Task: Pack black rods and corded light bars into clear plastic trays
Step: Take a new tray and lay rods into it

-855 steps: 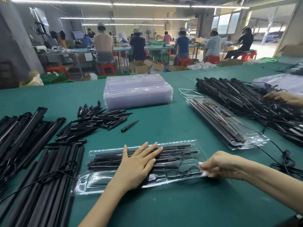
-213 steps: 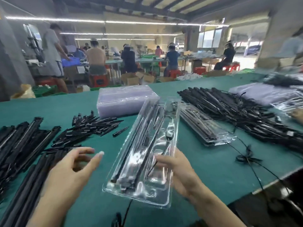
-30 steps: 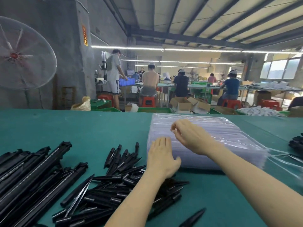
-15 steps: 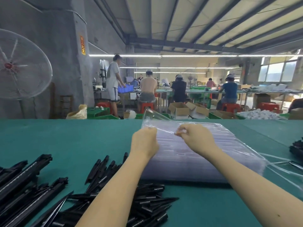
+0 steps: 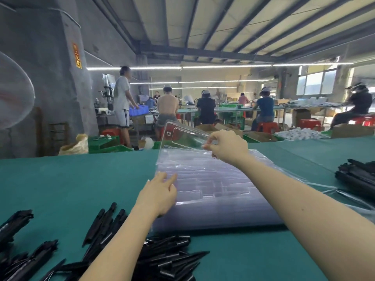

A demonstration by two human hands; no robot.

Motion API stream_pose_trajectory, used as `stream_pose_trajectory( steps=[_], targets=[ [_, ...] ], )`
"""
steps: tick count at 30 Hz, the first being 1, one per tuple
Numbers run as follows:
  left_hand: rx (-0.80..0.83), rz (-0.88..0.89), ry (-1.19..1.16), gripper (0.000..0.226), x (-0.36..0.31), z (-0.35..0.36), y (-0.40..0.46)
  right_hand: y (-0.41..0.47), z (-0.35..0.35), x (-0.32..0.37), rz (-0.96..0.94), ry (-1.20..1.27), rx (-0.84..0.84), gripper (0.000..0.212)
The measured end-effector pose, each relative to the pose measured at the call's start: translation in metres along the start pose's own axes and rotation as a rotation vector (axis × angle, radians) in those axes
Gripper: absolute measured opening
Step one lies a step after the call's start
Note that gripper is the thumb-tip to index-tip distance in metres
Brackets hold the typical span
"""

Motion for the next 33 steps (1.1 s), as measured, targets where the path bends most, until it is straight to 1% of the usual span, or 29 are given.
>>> stream_pose_trajectory(
  steps=[2,6,8,10,11,13,16,20,22,29,30,31,32,33],
  targets=[
    [0.021,-0.018,-0.008,0.050,0.000,0.000,0.002,0.002,-0.002,-0.001,-0.003,-0.004,0.022,0.024],
    [0.047,-0.028,-0.011,0.050,-0.003,-0.003,0.000,0.004,-0.009,-0.001,-0.027,0.002,0.067,0.022],
    [0.081,-0.062,-0.021,0.051,-0.004,-0.004,0.000,0.015,-0.036,-0.005,-0.017,0.013,-0.018,0.023],
    [0.073,-0.073,-0.045,0.051,-0.005,-0.006,-0.001,0.028,-0.071,-0.013,0.000,0.037,-0.135,0.022],
    [0.065,-0.075,-0.054,0.051,-0.005,-0.007,-0.001,0.031,-0.083,-0.015,0.003,0.066,-0.159,0.024],
    [0.076,-0.069,-0.038,0.050,-0.006,-0.008,-0.003,0.030,-0.087,-0.017,0.013,0.109,-0.156,0.027],
    [0.076,-0.028,-0.015,0.050,-0.006,-0.006,-0.005,0.027,-0.080,-0.023,0.046,0.129,-0.171,0.026],
    [0.071,-0.025,-0.014,0.051,-0.004,-0.006,-0.003,0.037,-0.090,-0.034,0.083,0.202,-0.177,0.026],
    [0.062,-0.028,-0.011,0.052,-0.002,-0.004,-0.003,0.042,-0.089,-0.037,0.093,0.167,-0.191,0.024],
    [0.040,-0.019,-0.026,0.051,-0.007,-0.005,-0.006,0.057,-0.088,-0.046,0.189,0.093,-0.328,0.025],
    [0.051,-0.023,-0.012,0.051,-0.007,-0.005,-0.006,0.056,-0.090,-0.045,0.169,0.081,-0.335,0.025],
    [0.071,-0.032,0.005,0.051,-0.005,-0.004,-0.005,0.053,-0.091,-0.041,0.108,0.063,-0.325,0.023],
    [0.098,-0.044,0.020,0.051,-0.004,-0.004,-0.003,0.048,-0.091,-0.034,-0.004,0.025,-0.281,0.022],
    [0.123,-0.055,0.025,0.051,-0.002,-0.006,0.000,0.040,-0.089,-0.024,-0.153,-0.036,-0.187,0.022]
  ],
)
Point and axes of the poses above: each hand's wrist, its own y-axis towards the middle knuckle, its own z-axis out of the palm, x = y × z, the point moved 2 cm from there along y, towards the middle knuckle, and after that the axes turned 9 degrees about -y, right-handed, at the moved point
